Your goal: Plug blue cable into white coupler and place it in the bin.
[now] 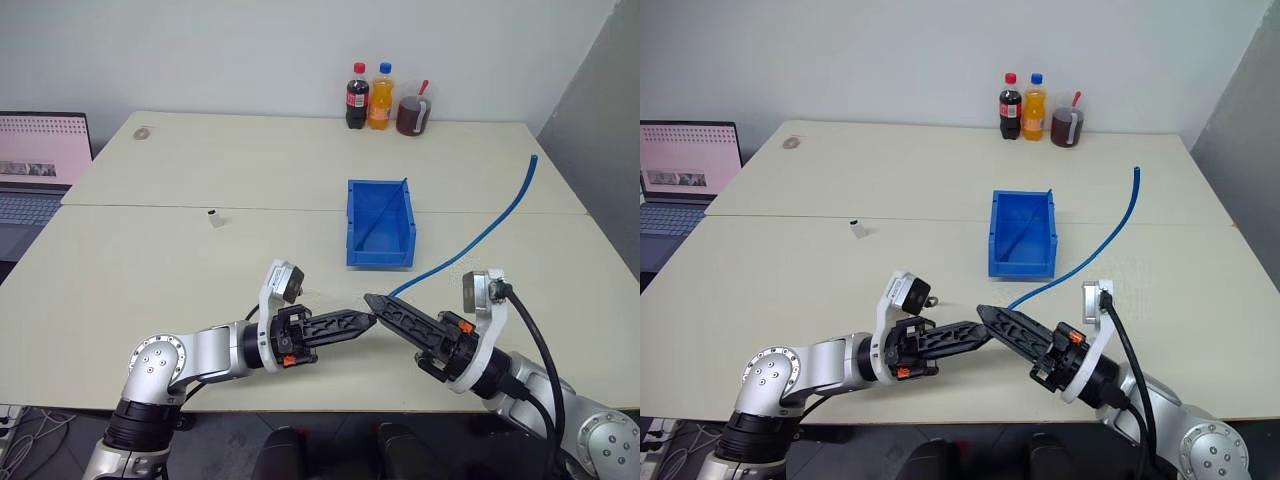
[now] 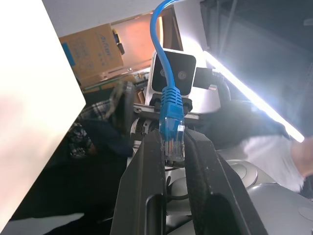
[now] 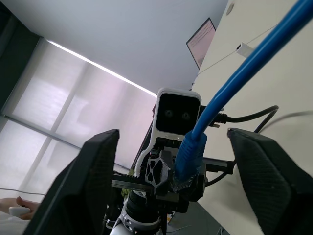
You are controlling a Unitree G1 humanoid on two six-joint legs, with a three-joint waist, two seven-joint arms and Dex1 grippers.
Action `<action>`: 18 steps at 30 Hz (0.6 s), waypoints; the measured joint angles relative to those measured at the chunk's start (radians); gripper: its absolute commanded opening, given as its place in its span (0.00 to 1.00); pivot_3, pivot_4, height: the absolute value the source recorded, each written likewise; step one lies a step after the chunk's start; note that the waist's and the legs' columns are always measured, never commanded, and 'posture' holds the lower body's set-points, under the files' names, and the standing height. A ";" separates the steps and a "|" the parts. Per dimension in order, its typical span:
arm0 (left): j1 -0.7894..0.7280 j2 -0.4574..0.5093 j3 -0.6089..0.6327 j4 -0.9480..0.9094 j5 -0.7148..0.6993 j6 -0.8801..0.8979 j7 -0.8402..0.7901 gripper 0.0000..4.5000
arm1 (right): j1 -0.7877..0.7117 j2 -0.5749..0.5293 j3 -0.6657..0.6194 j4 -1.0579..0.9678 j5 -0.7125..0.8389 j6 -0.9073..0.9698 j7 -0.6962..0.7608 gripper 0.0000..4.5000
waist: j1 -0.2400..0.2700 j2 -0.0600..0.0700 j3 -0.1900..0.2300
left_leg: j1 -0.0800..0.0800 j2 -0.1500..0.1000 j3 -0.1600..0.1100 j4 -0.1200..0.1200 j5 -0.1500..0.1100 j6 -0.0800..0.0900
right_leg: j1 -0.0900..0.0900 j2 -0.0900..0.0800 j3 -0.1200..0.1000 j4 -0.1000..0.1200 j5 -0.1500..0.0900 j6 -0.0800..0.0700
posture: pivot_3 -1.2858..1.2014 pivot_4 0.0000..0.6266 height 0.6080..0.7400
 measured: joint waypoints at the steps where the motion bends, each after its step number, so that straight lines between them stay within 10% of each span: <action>1: 0.001 0.000 0.000 0.000 0.000 -0.001 0.000 0.06 | 0.011 -0.001 0.002 0.000 0.000 -0.002 0.004 0.60 | 0.001 0.000 0.000 | 0.000 0.000 0.000 0.000 0.000 0.000 | 0.000 0.000 0.000 0.000 -0.001 -0.001 | 0.52 0.24 1.00; 12: 0.007 -0.001 0.000 -0.005 -0.009 -0.002 -0.002 0.06 | 0.046 -0.013 0.017 0.000 -0.013 -0.021 0.039 0.06 | 0.003 0.000 0.001 | 0.000 0.000 0.000 0.000 0.000 0.000 | 0.000 0.000 0.000 0.000 -0.003 -0.005 | 0.52 0.24 1.00; 18: 0.006 -0.003 -0.005 -0.005 -0.009 -0.002 -0.001 0.06 | 0.061 -0.013 0.021 0.000 -0.012 -0.031 0.049 0.05 | 0.004 -0.001 0.002 | 0.000 0.000 0.000 -0.001 0.000 0.000 | 0.000 -0.001 0.000 -0.001 -0.003 -0.005 | 0.52 0.24 1.00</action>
